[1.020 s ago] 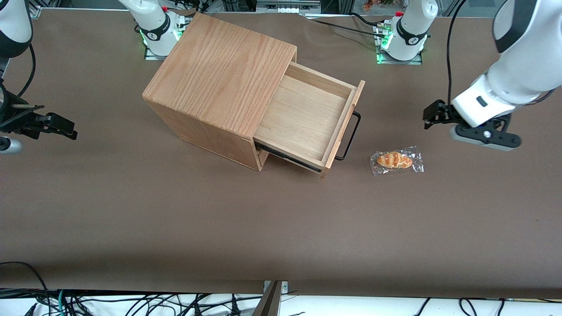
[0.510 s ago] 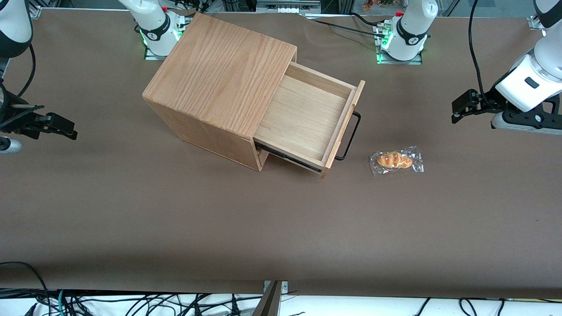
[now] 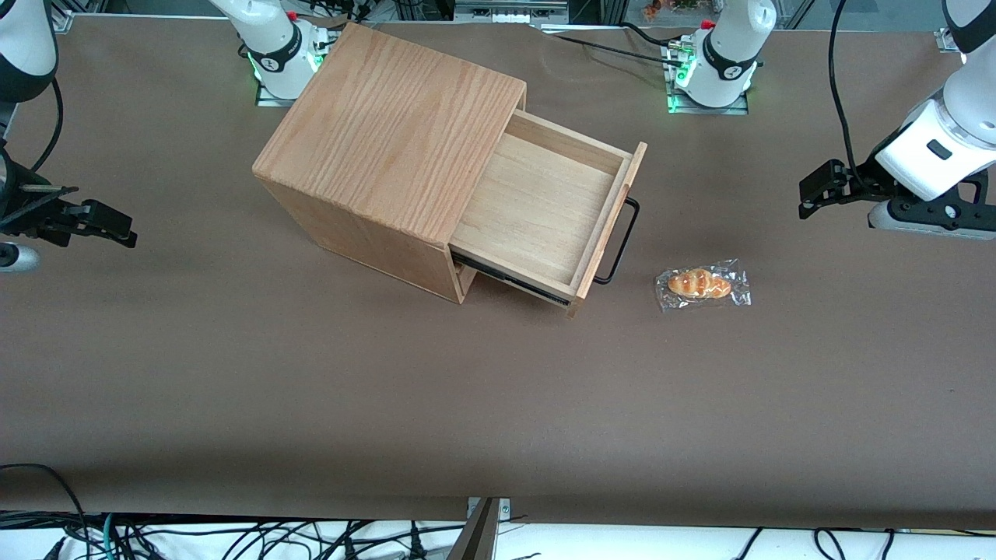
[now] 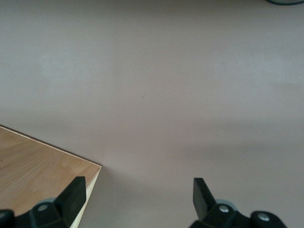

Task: Open top drawer with left arm

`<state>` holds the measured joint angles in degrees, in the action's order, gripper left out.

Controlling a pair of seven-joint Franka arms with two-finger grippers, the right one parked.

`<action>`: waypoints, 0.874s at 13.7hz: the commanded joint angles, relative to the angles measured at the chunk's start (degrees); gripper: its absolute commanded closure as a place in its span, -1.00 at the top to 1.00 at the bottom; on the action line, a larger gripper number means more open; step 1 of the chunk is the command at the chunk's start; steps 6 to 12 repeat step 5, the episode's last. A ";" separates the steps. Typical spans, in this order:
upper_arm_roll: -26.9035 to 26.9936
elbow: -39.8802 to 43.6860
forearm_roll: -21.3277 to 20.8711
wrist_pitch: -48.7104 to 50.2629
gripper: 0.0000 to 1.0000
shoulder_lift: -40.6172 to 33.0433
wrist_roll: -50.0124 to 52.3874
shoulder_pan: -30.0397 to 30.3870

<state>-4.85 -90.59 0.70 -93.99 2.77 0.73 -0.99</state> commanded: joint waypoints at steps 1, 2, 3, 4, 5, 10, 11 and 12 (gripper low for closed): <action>-0.08 -0.29 0.71 2.65 1.00 -0.67 0.33 0.03; -0.08 -0.20 0.62 3.45 1.00 -0.66 0.42 0.02; -0.08 -0.11 0.71 3.72 1.00 -0.66 0.33 0.02; -0.08 -0.11 0.62 3.64 1.00 -0.66 0.33 0.02; -0.08 -0.11 0.53 3.64 1.00 -0.66 0.33 0.02; -0.08 -0.11 0.53 3.64 1.00 -0.66 0.33 0.02; -0.08 -0.11 0.53 3.64 1.00 -0.66 0.33 0.02; -0.08 -0.11 0.53 3.64 1.00 -0.66 0.33 0.02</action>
